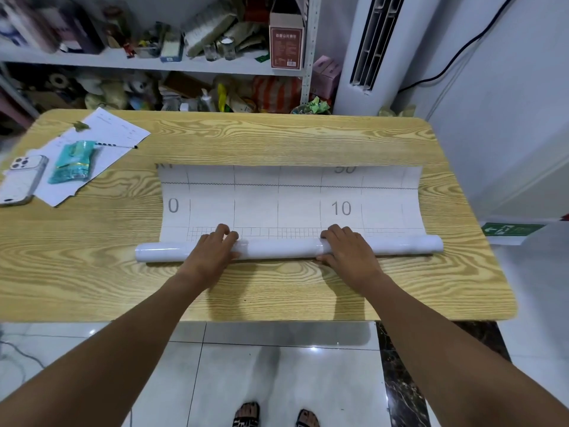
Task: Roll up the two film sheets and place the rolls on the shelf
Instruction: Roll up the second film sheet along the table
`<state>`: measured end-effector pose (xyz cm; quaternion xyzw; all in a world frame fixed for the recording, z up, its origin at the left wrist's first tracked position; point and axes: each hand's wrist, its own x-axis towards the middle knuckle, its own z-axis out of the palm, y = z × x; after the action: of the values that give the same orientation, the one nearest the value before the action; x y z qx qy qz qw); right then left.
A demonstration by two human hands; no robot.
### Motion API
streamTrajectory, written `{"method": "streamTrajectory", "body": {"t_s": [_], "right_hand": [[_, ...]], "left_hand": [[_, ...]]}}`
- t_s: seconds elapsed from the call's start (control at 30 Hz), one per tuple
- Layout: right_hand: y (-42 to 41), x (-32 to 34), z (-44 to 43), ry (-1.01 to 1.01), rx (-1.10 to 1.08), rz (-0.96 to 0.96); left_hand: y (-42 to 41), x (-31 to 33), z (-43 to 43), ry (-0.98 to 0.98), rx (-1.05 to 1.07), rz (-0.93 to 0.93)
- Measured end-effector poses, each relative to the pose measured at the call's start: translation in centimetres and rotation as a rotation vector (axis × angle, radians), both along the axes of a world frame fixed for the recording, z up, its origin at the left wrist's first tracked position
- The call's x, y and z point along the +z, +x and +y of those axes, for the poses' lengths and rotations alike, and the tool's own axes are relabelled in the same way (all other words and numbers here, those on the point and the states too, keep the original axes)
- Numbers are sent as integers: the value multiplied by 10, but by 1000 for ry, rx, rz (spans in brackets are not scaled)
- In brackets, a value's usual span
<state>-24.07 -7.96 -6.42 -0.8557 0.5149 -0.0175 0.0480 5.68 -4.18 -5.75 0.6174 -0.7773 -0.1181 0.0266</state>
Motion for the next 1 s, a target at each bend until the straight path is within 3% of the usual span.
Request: {"method": "streamTrajectory", "body": {"t_s": [0.27,0.43,0.77,1.0], "right_hand": [[1,0,-1,-41,12,158],[4,2,-1,-29,24,110],[6,0,0,-35,18,-42],[6,0,0,39,38,7]], "left_hand": [[3,-2,-4,-44,-10,-74],[5,-1,-4,-12,-23,-158],[9,-1,-4,30,-14,-45],[12,-3,1,52,-36,12]]}}
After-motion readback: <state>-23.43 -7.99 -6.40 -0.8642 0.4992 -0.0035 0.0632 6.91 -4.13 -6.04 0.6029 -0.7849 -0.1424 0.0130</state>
